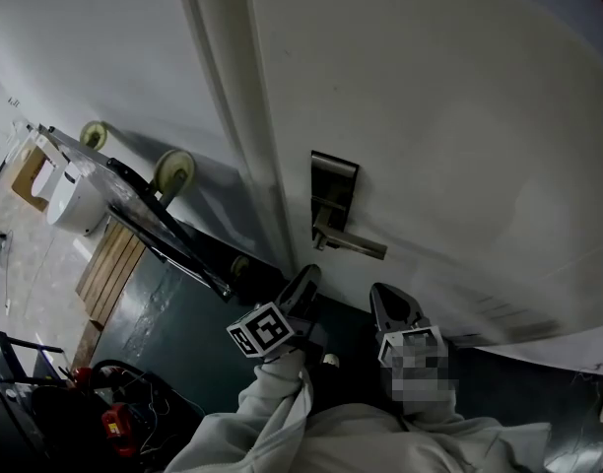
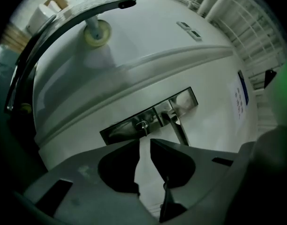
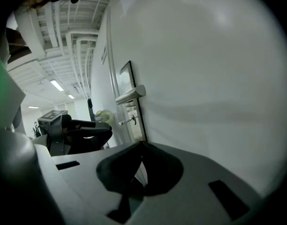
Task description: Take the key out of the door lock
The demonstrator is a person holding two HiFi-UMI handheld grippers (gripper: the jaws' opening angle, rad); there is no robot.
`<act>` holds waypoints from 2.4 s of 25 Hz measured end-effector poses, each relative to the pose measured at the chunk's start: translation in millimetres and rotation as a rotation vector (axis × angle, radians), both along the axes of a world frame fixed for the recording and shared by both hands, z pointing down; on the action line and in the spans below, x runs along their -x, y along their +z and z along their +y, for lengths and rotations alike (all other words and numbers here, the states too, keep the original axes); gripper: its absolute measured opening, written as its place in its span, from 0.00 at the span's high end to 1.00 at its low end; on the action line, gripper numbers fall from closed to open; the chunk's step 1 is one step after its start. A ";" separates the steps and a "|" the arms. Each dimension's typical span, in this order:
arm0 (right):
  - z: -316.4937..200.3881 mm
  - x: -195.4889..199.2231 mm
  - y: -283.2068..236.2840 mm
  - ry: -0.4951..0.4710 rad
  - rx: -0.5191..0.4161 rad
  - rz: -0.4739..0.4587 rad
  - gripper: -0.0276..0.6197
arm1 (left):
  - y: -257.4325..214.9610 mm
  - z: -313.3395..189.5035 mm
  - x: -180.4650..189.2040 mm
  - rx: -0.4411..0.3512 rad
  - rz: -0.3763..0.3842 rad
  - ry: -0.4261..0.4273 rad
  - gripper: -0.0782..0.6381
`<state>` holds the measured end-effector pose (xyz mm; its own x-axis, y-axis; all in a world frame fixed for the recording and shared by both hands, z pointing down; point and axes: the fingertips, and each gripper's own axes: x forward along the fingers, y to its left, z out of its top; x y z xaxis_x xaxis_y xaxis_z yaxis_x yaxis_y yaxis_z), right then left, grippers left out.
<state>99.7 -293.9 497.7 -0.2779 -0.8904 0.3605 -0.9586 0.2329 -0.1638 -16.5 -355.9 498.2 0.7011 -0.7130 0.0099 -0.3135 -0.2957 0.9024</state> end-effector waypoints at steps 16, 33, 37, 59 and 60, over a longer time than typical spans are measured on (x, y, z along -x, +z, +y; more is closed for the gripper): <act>-11.1 -10.8 0.6 0.038 0.015 0.022 0.88 | 4.8 -50.3 -19.6 0.131 0.210 -0.023 0.68; -18.5 -16.0 3.6 0.042 0.029 0.019 0.88 | 0.7 -59.8 -24.5 0.159 0.325 -0.056 0.85; -15.3 -16.5 4.0 0.040 0.031 0.018 0.88 | 1.4 -59.3 -23.4 0.177 0.334 -0.066 0.85; -13.3 -17.0 4.0 0.021 0.037 0.017 0.88 | 0.9 -53.7 -20.0 0.208 0.311 -0.090 0.85; -13.1 -17.5 3.9 0.022 0.037 0.018 0.88 | 0.8 -50.8 -18.6 0.202 0.306 -0.089 0.85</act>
